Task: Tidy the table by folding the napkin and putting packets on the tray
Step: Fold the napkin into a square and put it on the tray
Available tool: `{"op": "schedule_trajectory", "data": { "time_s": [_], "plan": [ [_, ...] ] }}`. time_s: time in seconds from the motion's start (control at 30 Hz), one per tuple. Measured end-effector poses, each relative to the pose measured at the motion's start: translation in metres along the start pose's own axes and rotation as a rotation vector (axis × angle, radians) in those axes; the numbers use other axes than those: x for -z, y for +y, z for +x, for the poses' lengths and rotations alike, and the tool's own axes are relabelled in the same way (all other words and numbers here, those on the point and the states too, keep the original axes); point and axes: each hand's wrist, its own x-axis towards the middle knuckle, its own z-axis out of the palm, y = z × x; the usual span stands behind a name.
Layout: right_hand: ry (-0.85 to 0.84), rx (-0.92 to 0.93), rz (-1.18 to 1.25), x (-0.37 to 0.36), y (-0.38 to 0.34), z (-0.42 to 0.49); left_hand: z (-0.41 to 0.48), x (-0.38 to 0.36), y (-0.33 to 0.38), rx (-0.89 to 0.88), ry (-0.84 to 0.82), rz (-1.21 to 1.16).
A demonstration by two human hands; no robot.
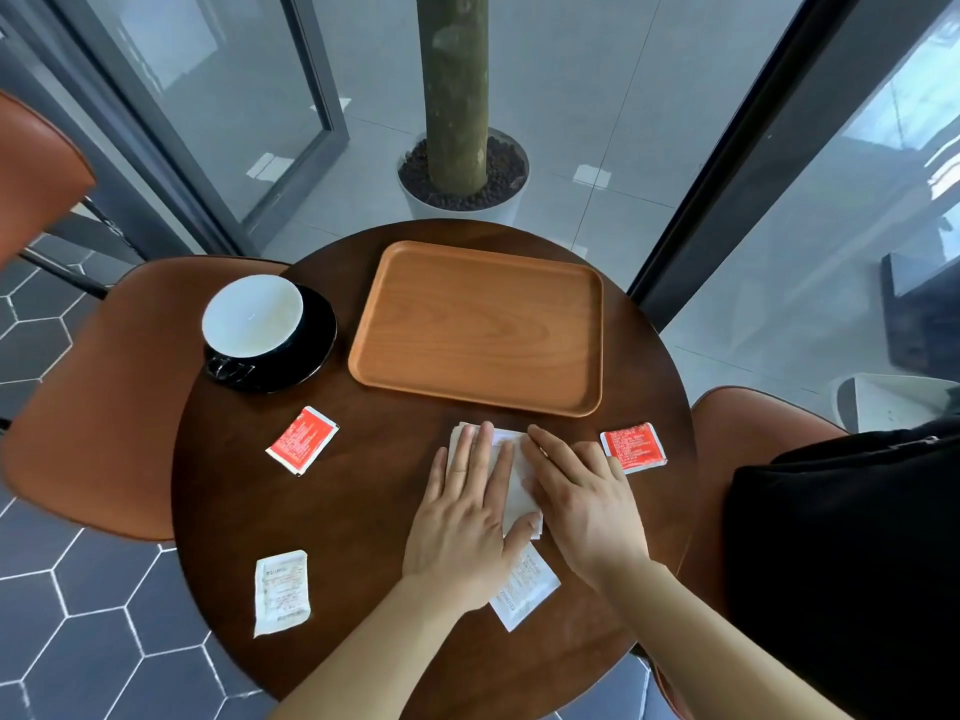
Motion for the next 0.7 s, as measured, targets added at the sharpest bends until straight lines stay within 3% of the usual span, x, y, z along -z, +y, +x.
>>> {"op": "schedule_trajectory", "data": {
  "time_s": [0.17, 0.27, 0.33, 0.43, 0.7],
  "plan": [
    [-0.062, 0.038, -0.029, 0.011, 0.0, 0.01, 0.0, 0.013, 0.001, 0.007, -0.045, -0.071],
    [-0.09, 0.036, -0.028, 0.014, -0.001, 0.016, -0.016, 0.022, 0.0, 0.133, 0.137, -0.286],
    [-0.115, 0.024, -0.011, 0.015, -0.002, 0.017, -0.027, 0.026, -0.003, 0.357, 0.266, -0.379],
    [-0.119, -0.01, 0.003, 0.018, -0.008, 0.019, -0.031, 0.031, -0.01, 0.616, 0.186, -0.465],
    [-0.21, -0.031, -0.045, 0.027, -0.01, 0.036, -0.012, 0.043, -0.004, 0.72, 0.107, -0.588]
  ]
}}
